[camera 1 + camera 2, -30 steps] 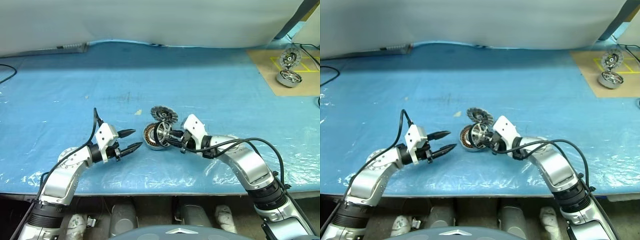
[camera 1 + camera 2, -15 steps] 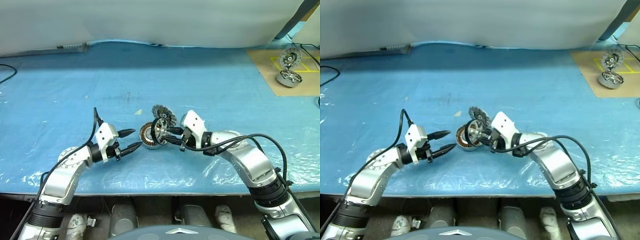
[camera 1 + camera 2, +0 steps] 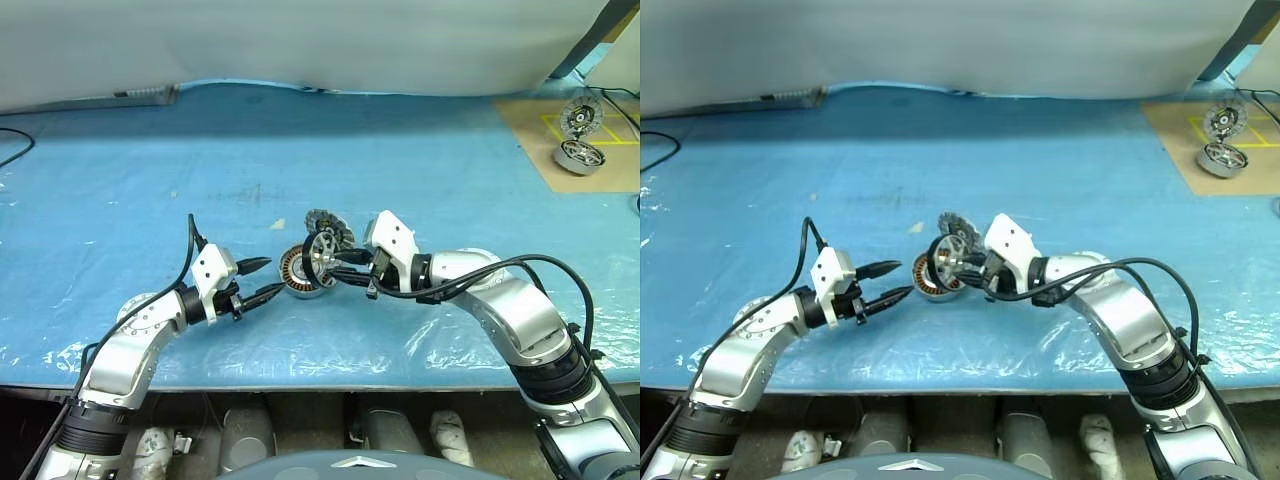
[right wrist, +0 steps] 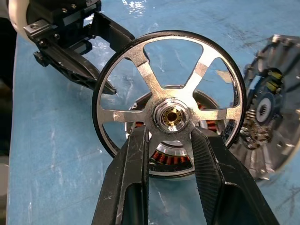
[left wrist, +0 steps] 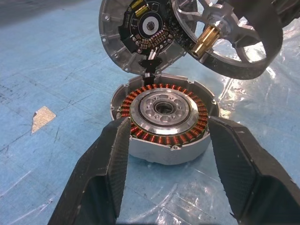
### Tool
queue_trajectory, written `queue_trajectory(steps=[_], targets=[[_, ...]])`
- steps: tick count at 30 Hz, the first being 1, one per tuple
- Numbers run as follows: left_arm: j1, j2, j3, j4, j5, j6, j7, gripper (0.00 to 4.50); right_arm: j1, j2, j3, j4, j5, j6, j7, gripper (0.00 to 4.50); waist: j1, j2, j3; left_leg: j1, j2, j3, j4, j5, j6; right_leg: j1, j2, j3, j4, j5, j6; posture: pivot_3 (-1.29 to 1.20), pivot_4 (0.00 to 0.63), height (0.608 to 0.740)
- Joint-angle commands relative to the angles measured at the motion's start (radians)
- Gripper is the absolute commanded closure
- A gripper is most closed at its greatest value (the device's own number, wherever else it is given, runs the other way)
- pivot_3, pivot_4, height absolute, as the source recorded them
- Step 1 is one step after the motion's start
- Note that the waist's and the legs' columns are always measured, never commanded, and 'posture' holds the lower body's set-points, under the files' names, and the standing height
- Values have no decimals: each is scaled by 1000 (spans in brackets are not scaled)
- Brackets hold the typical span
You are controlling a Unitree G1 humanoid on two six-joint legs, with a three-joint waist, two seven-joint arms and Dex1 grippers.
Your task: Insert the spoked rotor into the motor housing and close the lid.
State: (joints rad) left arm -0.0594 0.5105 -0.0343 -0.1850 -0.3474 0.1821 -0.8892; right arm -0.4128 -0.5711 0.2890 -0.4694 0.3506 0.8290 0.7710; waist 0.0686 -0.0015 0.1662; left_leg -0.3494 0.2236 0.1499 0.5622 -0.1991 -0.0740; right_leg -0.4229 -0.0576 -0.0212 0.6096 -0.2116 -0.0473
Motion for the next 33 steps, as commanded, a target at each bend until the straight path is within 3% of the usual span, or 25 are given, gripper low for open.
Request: queue_trajectory(steps=[1,16,33], targets=[[5,-1,7,-33,-8,-13,4,1756,-32,10,20,-15,-1,-12,8,3494,0,0,0,0,0,0,0,0,0,0,0,0,0,0,0,0,150,740],[18,-7,6,-28,-6,-25,8,1756,-132,50,116,149,-147,-72,-20,3494,-1,0,0,0,0,0,1,0,0,0,0,0,1,0,0,0,150,740],[30,-13,2,19,6,-74,-1,1756,-129,36,105,113,-164,-62,21,3494,0,0,0,0,0,0,1,0,0,0,0,0,1,0,0,0,150,740]])
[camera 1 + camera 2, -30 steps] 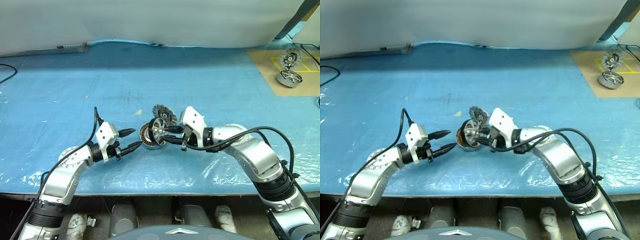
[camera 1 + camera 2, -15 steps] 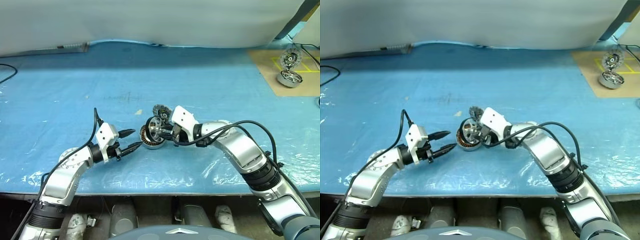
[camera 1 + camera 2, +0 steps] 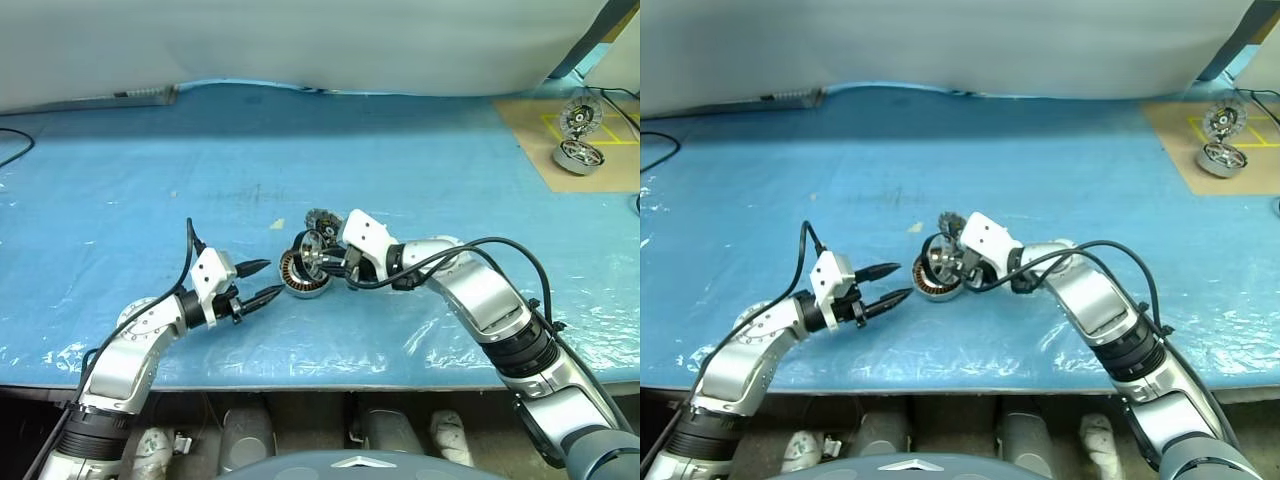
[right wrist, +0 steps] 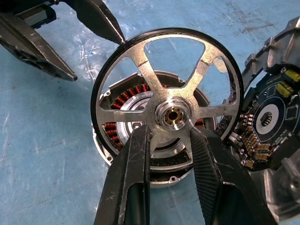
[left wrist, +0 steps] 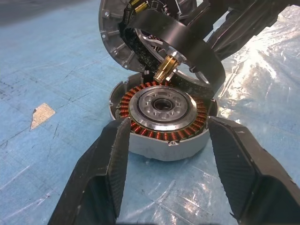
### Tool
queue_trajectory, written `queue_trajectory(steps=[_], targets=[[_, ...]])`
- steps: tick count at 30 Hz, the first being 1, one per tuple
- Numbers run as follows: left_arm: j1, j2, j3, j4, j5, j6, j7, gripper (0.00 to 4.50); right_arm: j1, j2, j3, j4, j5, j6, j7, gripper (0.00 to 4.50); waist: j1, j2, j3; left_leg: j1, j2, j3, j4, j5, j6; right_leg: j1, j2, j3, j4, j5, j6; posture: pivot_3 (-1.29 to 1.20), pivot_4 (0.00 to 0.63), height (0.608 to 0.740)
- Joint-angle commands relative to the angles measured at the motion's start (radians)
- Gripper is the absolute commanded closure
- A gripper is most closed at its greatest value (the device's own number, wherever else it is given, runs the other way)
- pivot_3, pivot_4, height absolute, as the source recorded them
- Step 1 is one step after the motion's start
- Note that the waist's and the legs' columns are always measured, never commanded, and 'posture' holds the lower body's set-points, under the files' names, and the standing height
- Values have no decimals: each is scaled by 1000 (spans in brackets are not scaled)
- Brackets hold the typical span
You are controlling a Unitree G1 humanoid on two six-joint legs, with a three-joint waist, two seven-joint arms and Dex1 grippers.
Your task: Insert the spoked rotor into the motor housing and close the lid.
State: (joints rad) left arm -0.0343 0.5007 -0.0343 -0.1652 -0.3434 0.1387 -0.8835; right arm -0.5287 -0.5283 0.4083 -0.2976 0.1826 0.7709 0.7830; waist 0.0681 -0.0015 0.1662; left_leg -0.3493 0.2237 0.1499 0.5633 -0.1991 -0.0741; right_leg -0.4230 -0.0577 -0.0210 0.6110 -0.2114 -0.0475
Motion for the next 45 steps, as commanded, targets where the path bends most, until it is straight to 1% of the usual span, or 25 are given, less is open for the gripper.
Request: queue_trajectory(steps=[1,10,22,30,31,33,38,42,45], targets=[[6,-4,2,2,2,-34,-8,1756,-13,-7,-15,-63,5,-2,10,3494,0,0,0,0,0,0,0,0,0,0,0,0,0,0,0,0,150,740],[7,-13,-3,29,10,-60,-17,1756,-17,-38,-3,-101,-20,29,2,3494,0,0,0,0,0,0,0,0,0,0,0,0,0,0,0,0,150,740],[4,-10,-8,39,13,-67,-18,1756,-6,-38,29,-73,-71,18,-13,3494,0,0,0,0,0,0,0,0,0,0,0,0,0,0,0,0,150,740],[4,-13,-9,67,16,-95,-26,1756,2,-30,33,-63,-77,9,-16,3494,0,0,0,0,0,0,1,0,0,0,0,0,1,0,0,0,150,740],[5,-13,-8,71,16,-99,-28,1756,2,-30,33,-60,-78,8,-17,2888,0,0,0,0,0,0,1,0,0,0,0,0,1,0,0,0,150,740],[6,-14,-8,77,17,-105,-29,1756,2,-29,32,-56,-81,4,-20,2386,0,0,0,0,0,0,1,0,0,0,0,0,2,0,0,0,150,740],[8,-15,-8,85,19,-115,-30,1756,-4,-28,28,-53,-80,0,-21,693,0,0,0,0,0,0,1,0,0,0,0,1,2,0,0,0,150,740],[10,-15,-9,89,18,-119,-31,1756,1,-28,18,-71,-63,7,-13,693,0,0,0,0,0,0,1,0,0,0,0,1,2,0,0,0,150,740],[11,-16,-9,90,18,-122,-31,1756,17,-11,-27,-109,2,12,11,693,0,0,0,0,0,0,1,0,0,0,0,1,2,0,0,0,150,740]])
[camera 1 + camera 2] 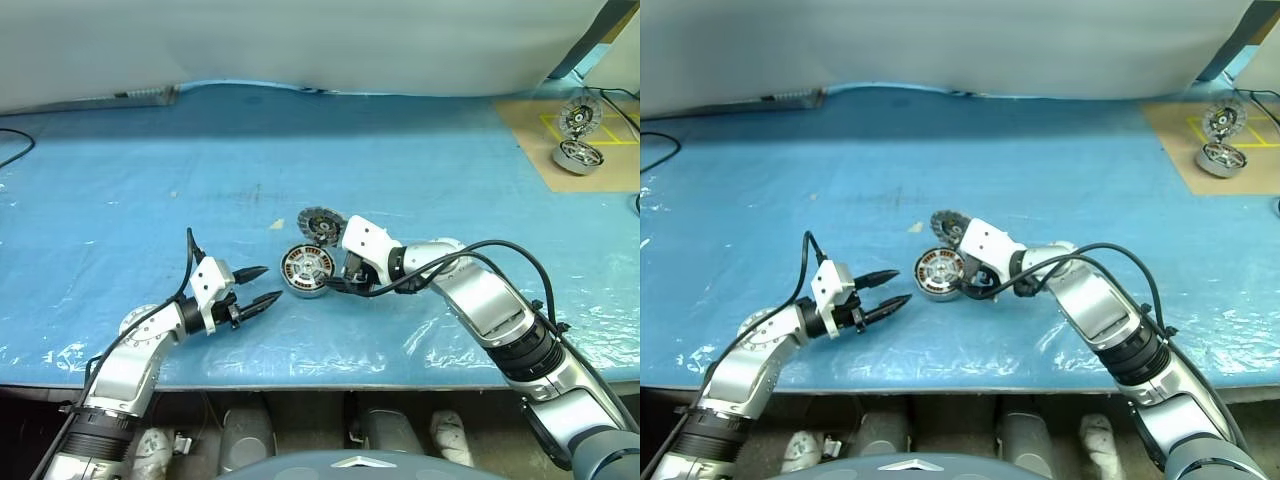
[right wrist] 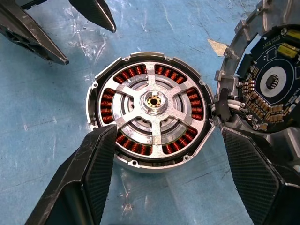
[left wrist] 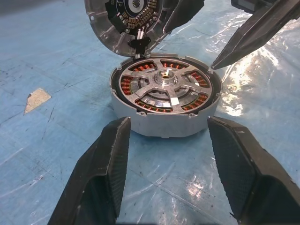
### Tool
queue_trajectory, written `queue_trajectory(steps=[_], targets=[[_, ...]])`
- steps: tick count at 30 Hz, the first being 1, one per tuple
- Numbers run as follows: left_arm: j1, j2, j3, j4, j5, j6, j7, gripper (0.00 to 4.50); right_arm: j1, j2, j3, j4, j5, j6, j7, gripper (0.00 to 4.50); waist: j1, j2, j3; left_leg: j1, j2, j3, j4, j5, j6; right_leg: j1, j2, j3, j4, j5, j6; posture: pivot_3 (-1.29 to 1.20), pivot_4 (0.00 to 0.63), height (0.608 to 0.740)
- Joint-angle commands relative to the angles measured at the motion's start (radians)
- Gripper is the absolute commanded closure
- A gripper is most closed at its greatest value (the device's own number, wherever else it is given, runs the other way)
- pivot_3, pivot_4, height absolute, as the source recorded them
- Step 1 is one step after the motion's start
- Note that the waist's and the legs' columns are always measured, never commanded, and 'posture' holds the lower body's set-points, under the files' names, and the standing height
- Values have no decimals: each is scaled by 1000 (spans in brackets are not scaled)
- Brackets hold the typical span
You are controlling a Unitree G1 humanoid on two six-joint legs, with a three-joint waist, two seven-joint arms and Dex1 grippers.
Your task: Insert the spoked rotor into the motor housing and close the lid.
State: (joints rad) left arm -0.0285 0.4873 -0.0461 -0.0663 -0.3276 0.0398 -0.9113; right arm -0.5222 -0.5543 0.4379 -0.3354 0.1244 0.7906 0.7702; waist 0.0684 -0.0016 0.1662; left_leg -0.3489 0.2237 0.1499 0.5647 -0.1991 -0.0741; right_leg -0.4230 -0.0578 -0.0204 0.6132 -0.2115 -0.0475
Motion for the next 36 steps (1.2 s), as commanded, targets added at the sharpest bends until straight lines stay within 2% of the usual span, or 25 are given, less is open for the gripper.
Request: queue_trajectory(steps=[1,4,8,11,13,15,22,26,30,32,36], targets=[[6,-2,3,-9,2,-22,-4,1756,19,21,-78,-88,89,-7,37,693,0,0,0,0,0,0,0,0,0,0,0,0,0,0,0,0,150,740],[7,-1,4,-8,3,-24,-5,1756,73,39,-193,-149,233,27,83,1282,1,0,0,0,0,0,0,0,0,0,0,0,0,0,0,0,150,740],[5,5,5,1,4,-27,-12,1756,146,-56,-271,-169,310,49,153,2652,4,0,0,0,0,0,1,0,0,0,0,0,0,0,0,0,150,740],[-3,7,3,11,6,-31,-17,1756,179,-152,-276,-100,267,1,177,3743,4,0,0,0,0,0,1,0,0,1,0,0,0,0,0,0,150,740],[-12,4,1,19,9,-35,-18,1756,143,-159,-258,31,166,-83,108,4411,-1,0,0,0,0,0,1,0,0,1,0,0,0,0,0,0,150,740],[-18,1,-2,25,12,-40,-17,1756,100,-132,-253,134,107,-139,49,4460,-6,0,0,0,0,0,2,0,0,1,0,0,1,0,0,0,150,740],[-20,-22,-15,9,29,-44,5,1756,-132,90,-274,604,-17,-413,-137,4460,-26,0,0,-2,0,0,4,0,0,-1,0,1,4,1,-2,0,150,740],[-12,-30,-19,0,39,-48,27,1756,-238,187,-308,775,27,-515,-83,4460,-25,0,0,-3,0,0,3,0,0,-4,0,0,4,1,-2,0,150,740],[-8,-54,-18,-8,49,-59,63,1756,-295,228,-303,873,42,-559,26,4460,-24,0,0,-3,0,0,4,0,0,-4,0,0,4,1,-2,0,150,740],[-5,-64,-17,-14,47,-57,77,1756,-308,245,-312,881,72,-534,77,4460,-24,0,0,-3,0,0,5,0,0,-4,0,0,5,1,-2,0,150,740],[19,-85,-13,-28,33,-53,99,1756,-285,267,-328,770,166,-409,173,4460,-24,0,0,-3,1,0,5,0,1,-4,0,0,6,1,-2,0,150,740]])
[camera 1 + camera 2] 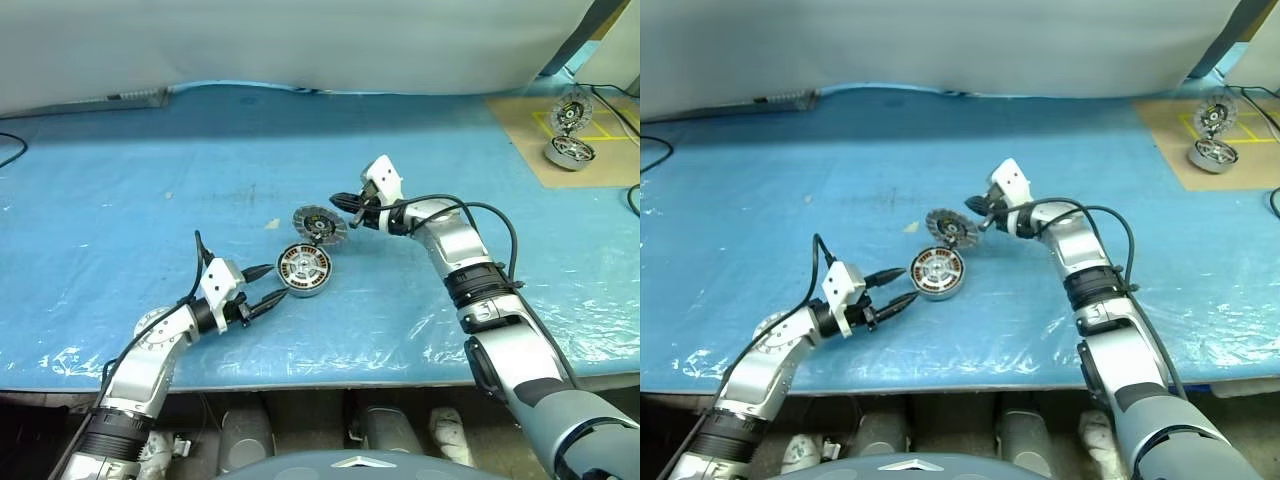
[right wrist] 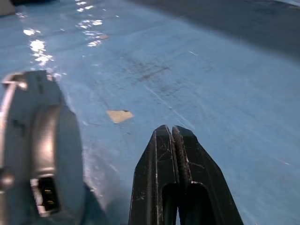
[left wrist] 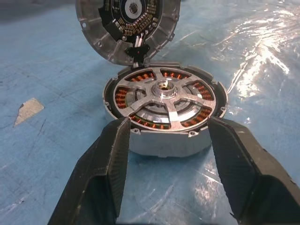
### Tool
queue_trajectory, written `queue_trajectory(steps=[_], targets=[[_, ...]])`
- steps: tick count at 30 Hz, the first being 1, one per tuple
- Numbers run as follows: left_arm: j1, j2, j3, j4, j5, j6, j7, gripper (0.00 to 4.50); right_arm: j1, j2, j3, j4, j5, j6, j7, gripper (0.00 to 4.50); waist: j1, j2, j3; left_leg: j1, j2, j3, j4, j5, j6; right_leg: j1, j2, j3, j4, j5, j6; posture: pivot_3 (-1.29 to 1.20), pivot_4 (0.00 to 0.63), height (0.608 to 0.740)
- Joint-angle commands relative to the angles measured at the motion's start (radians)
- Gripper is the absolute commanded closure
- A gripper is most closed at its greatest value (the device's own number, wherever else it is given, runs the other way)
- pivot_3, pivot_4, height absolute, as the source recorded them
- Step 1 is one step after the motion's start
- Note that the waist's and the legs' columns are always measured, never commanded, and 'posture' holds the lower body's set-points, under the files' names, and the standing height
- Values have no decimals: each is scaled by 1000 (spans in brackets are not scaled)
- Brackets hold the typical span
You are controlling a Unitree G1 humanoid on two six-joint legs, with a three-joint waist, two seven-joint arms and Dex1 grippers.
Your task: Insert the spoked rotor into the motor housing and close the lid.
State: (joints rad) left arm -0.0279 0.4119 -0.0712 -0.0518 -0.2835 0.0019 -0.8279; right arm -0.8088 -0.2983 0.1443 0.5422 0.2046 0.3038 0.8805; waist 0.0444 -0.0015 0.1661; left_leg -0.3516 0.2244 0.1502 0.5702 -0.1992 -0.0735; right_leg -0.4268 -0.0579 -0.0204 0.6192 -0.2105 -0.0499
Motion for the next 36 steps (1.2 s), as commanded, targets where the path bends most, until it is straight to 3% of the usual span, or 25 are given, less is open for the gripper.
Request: queue_trajectory(steps=[1,13,36], targets=[[23,-15,16,-45,-15,-16,22,1756,12,14,-37,-140,104,110,75,4460,0,0,0,0,0,0,0,0,0,0,0,0,0,0,0,0,150,740],[69,-48,46,-47,-57,-47,27,1756,214,52,10,-493,183,339,20,4460,-1,0,0,1,0,0,-1,0,0,0,0,0,-1,0,0,0,150,740],[118,-60,57,29,12,-198,88,1756,385,168,67,-508,138,305,-166,4460,-2,0,0,2,0,0,-8,0,0,2,0,-1,-9,0,0,0,150,740]])
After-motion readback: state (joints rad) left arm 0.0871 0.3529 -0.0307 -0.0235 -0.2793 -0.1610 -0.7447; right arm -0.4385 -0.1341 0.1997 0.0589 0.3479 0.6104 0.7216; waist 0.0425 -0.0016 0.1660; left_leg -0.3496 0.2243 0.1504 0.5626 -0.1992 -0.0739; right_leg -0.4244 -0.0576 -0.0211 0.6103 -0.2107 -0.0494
